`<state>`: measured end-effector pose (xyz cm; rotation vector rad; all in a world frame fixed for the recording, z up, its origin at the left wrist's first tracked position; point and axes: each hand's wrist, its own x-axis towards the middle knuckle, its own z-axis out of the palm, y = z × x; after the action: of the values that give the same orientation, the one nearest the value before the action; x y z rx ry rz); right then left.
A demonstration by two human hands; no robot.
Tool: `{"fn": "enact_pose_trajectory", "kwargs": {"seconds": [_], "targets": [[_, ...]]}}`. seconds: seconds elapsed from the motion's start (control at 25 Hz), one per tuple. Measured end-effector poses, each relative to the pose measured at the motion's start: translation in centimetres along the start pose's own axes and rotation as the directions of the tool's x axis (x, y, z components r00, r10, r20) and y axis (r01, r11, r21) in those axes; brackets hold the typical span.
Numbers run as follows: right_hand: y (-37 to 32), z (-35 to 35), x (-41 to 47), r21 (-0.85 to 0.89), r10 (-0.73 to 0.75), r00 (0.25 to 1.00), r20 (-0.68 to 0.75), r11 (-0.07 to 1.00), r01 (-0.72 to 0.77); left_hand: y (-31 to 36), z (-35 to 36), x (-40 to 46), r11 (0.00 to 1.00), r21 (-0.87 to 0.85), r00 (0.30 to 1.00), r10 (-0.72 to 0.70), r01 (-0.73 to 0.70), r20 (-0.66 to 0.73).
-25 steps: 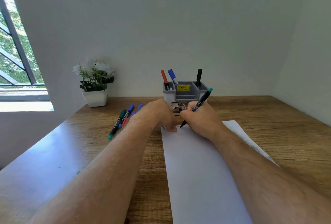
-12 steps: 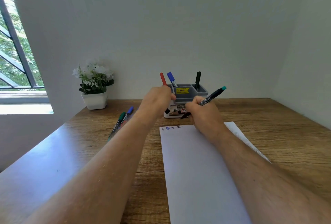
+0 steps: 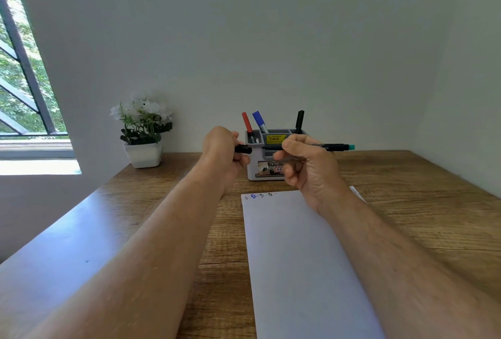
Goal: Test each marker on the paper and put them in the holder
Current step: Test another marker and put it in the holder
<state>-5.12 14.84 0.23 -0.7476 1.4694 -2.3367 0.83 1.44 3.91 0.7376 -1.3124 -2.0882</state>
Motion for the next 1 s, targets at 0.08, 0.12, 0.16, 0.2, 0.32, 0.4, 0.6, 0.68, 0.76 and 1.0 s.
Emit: {"fn": "enact_pose_trajectory", "kwargs": {"seconds": [0.08, 0.12, 0.16, 0.2, 0.32, 0.4, 0.6, 0.68, 0.76, 1.0], "targets": [[0.1, 0.0, 0.0, -0.006, 0.006, 1.0, 0.019, 1.0, -0.006, -0.1, -0.1, 0.0, 1.0, -0.016, 1.0, 0.001, -0.001, -0.005], [0.2, 0.1, 0.0, -0.009, 0.008, 1.0, 0.028, 1.0, -0.008, -0.1, -0.1, -0.1, 1.0, -0.016, 1.0, 0.003, -0.003, -0.006], [0.2, 0.1, 0.1, -0.011, 0.01, 0.999, 0.033, 1.0, -0.01, -0.1, 0.0, -0.1, 1.0, -0.011, 1.0, 0.006, -0.006, -0.004], [0.3, 0.1, 0.1, -0.015, 0.013, 0.999, 0.036, 1.0, -0.012, -0.2, 0.1, -0.1, 1.0, -0.004, 1.0, 0.01, -0.01, 0.001], [0.3, 0.3, 0.0, -0.022, 0.024, 0.999, 0.024, 0.999, -0.024, -0.3, 0.3, -0.5, 1.0, 0.021, 0.999, 0.014, -0.015, 0.041], [0.4, 0.2, 0.0, -0.022, 0.029, 1.0, 0.006, 0.999, -0.029, -0.4, 0.4, -0.5, 0.998, 0.053, 0.997, 0.031, -0.035, 0.072], [0.4, 0.3, 0.0, -0.014, 0.038, 0.999, 0.0, 0.999, -0.038, -0.7, 0.1, 0.0, 0.996, 0.02, 0.994, 0.081, -0.082, 0.068], [0.3, 0.1, 0.0, 0.017, 0.06, 0.998, 0.028, 0.998, -0.06, -0.7, -0.2, 0.5, 0.996, 0.0, 0.995, 0.084, -0.085, 0.043], [0.2, -0.2, -0.1, 0.074, 0.07, 0.996, 0.061, 0.994, -0.074, -0.8, -0.4, 0.9, 0.997, 0.006, 0.997, 0.07, -0.071, 0.034], [0.6, 0.2, 0.2, -0.034, -0.016, 0.998, -0.055, 0.999, 0.014, -1.3, -0.4, 1.1, 0.996, -0.06, 0.991, 0.066, -0.06, 0.114]]}}
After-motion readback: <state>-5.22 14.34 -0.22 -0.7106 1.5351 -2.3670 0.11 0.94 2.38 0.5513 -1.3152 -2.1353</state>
